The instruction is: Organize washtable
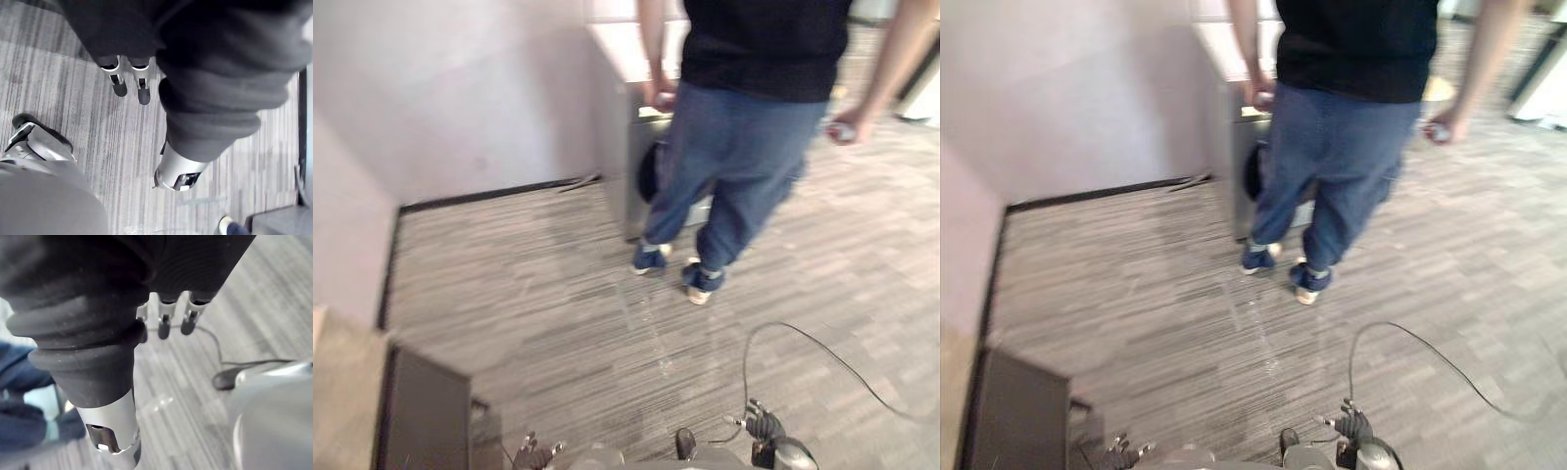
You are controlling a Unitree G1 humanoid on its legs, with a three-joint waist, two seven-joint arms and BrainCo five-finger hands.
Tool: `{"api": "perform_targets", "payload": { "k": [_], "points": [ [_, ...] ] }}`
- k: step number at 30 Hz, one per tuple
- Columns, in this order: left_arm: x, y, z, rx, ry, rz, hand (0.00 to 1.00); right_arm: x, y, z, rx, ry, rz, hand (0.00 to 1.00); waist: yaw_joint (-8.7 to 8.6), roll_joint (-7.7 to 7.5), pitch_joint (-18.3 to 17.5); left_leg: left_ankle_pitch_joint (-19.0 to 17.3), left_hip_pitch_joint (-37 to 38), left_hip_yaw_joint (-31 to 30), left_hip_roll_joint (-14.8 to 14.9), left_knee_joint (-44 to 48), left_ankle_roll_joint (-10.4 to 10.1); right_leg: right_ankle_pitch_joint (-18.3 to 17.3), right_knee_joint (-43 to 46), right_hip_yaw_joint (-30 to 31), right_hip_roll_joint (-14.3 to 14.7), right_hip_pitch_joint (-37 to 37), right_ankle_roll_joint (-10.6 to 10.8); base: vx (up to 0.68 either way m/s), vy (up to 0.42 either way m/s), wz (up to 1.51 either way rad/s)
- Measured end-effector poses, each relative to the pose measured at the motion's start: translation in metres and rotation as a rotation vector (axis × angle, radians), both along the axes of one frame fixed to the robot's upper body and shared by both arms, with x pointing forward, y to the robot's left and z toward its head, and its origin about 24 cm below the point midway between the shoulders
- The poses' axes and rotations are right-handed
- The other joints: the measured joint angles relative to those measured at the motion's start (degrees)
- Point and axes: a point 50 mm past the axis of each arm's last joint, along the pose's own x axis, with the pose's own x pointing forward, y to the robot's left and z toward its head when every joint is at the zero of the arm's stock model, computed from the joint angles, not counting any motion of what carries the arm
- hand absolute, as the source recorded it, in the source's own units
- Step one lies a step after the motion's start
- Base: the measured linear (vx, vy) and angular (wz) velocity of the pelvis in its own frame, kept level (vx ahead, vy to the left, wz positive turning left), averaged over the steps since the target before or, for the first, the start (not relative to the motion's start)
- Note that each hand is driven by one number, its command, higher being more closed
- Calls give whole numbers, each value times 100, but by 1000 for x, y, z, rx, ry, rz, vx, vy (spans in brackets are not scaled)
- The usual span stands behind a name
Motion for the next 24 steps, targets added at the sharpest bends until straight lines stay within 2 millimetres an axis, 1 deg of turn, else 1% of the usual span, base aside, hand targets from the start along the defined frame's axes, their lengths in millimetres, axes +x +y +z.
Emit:
{"api": "perform_targets", "payload": {
  "k": [1, 2, 3, 4, 5, 6, 7, 8, 9, 10, 11, 12, 13, 14, 15, 16, 17, 18, 19, 20, 21, 22, 23, 24],
  "points": [
    [3, 2, 2, 12, -21, -10, 0, -5, 2, -3, 8, 27, -8, 0, 31, -153, -34, 173, 43, 79, -149, 123, 62, 5, -53, 49, 12, 124, -22, 184, 180, -139],
    [5, 3, 3, 17, -29, -17, 0, -5, 1, -3, 6, 28, -12, 0, 91, -194, -36, 189, 2, 68, -244, 144, 31, 3, -252, 151, -57, 189, 10, 142, 172, -141],
    [8, 2, 2, 18, -25, -42, 0, -3, -2, -2, 4, 11, -29, 0, 84, -164, -34, 188, 44, 172, -342, 77, 33, 75, -518, 382, -113, 260, 155, 83, 190, -115],
    [15, -2, 3, 19, -37, -76, 0, -1, -2, -1, 9, -1, -55, 0, -8, -196, -66, 220, 93, 320, -418, -66, 90, 198, -640, 598, -177, 243, 308, 51, 222, -90],
    [18, -4, 4, 20, -42, -99, 0, -3, -2, -2, 14, 3, -68, 0, -9, -183, -65, 251, 113, 412, -452, -142, 144, 238, -687, 717, -211, 224, 367, 77, 320, -86],
    [22, -6, 4, 29, -44, -145, 0, -8, 0, -3, 29, 13, -100, 0, -23, -101, -111, 302, 189, 621, -512, -333, 234, 305, -757, 938, -241, 115, 426, 104, 350, -105],
    [25, -10, 4, 24, -43, -171, 0, -11, 0, -4, 41, 17, -126, 0, -49, -62, -152, 384, 291, 864, -552, -508, 287, 465, -869, 1106, -257, 108, 430, 112, 358, -113],
    [22, -14, 2, 16, -31, -180, 0, -12, 0, -5, 45, 19, -138, 0, -78, -15, -166, 453, 291, 1018, -623, -516, 209, 566, -899, 1170, -271, 87, 389, 89, 319, -115],
    [22, -18, 1, 6, -29, -193, 0, -11, 0, -5, 60, 14, -169, 0, -155, -63, -153, 764, 113, 1206, -841, -196, -271, 772, -904, 1225, -510, 11, 318, 30, 247, -95],
    [28, -10, 4, 32, -47, -235, 0, -8, 8, -6, 103, 3, -227, 0, -201, -412, -95, 405, -499, 1125, -963, 663, 197, 944, -1104, 1481, -974, -25, 412, 2, 216, -80],
    [34, -9, 7, 43, -66, -271, 0, -10, 11, -7, 122, 8, -267, 0, -192, -479, -114, 244, -674, 1043, -816, 679, 293, 1017, -1206, 1541, -1066, -63, 459, 4, 144, -71],
    [41, -5, 10, 66, -87, -298, 0, -12, 10, -9, 134, 22, -330, 0, -167, -341, -103, 352, -548, 1072, -123, -222, 41, 1185, -1340, 1601, -888, -95, 630, 20, 143, -88],
    [37, -4, 8, 69, -67, -301, 0, -9, 14, -9, 152, 23, -342, 0, -118, -428, -71, 555, -329, 1362, -269, -434, 407, 1234, -1356, 1753, -930, -100, 666, 37, 192, -148],
    [33, -4, 6, 78, -35, -342, 0, -4, 21, -8, 176, 5, -336, 0, -192, -316, -57, 648, -170, 1756, -244, -566, 366, 1496, -1382, 1765, -867, -137, 768, -5, 214, -135],
    [34, -8, 6, 79, -37, -380, 0, -3, 19, -7, 170, -5, -339, 0, -214, -281, -43, 648, -135, 1877, -241, -563, 367, 1610, -1374, 1777, -812, -151, 838, -56, 241, -157],
    [40, -19, 6, 71, -46, -447, 0, -1, 14, -5, 157, -21, -342, 0, -236, -205, -22, 648, -125, 2224, -213, -598, 367, 1902, -1374, 1638, -725, -233, 655, -90, 189, -115],
    [41, -22, 6, 66, -50, -463, 0, 1, 14, -4, 154, -29, -337, 0, -238, -174, -22, 649, -128, 2371, -175, -603, 367, 1996, -1368, 1431, -688, -286, 542, -104, 144, -120],
    [42, -27, 6, 54, -55, -478, 0, 4, 14, -3, 151, -46, -327, 0, -284, -115, -19, 650, -124, 2617, -97, -670, 366, 1940, -1303, 856, -636, -382, 473, -53, 133, -94],
    [43, -30, 6, 46, -58, -489, 0, 4, 13, -2, 146, -52, -323, 0, -319, -45, -14, 671, -77, 2854, -45, -805, 379, 1726, -960, -299, -579, -577, 237, -34, 154, -116],
    [43, -33, 5, 37, -58, -485, 0, 4, 11, -1, 130, -54, -307, 0, -311, 46, 33, 691, -144, 3142, 42, -673, 337, 1583, -410, -1426, -493, -640, -221, -18, 144, -104],
    [44, -31, 6, 38, -62, -484, 0, 5, 12, -1, 123, -53, -287, 0, -295, -7, 52, 749, -351, 3257, 44, -237, 200, 1580, -370, -1944, -641, -621, -449, -99, 158, -104],
    [52, -15, 12, 78, -89, -461, 0, 14, 20, 0, 125, -61, -255, 0, -234, -522, 140, 872, -1213, 3100, -4, 1143, 241, 1695, -770, -2062, -1166, -678, -422, -152, 127, -63],
    [60, -8, 16, 98, -115, -457, 0, 15, 23, 0, 128, -56, -251, 0, -169, -534, 113, 503, -1576, 2831, 135, 1417, 723, 1558, -835, -1965, -1326, -654, -245, -158, 128, -106],
    [62, -8, 16, 83, -130, -406, 0, 20, 19, 1, 108, -47, -228, 0, -38, -380, 283, 694, -1309, 2656, 740, 364, 162, 584, 486, -2823, -1642, -820, 261, -29, 165, -114]
  ]
}}
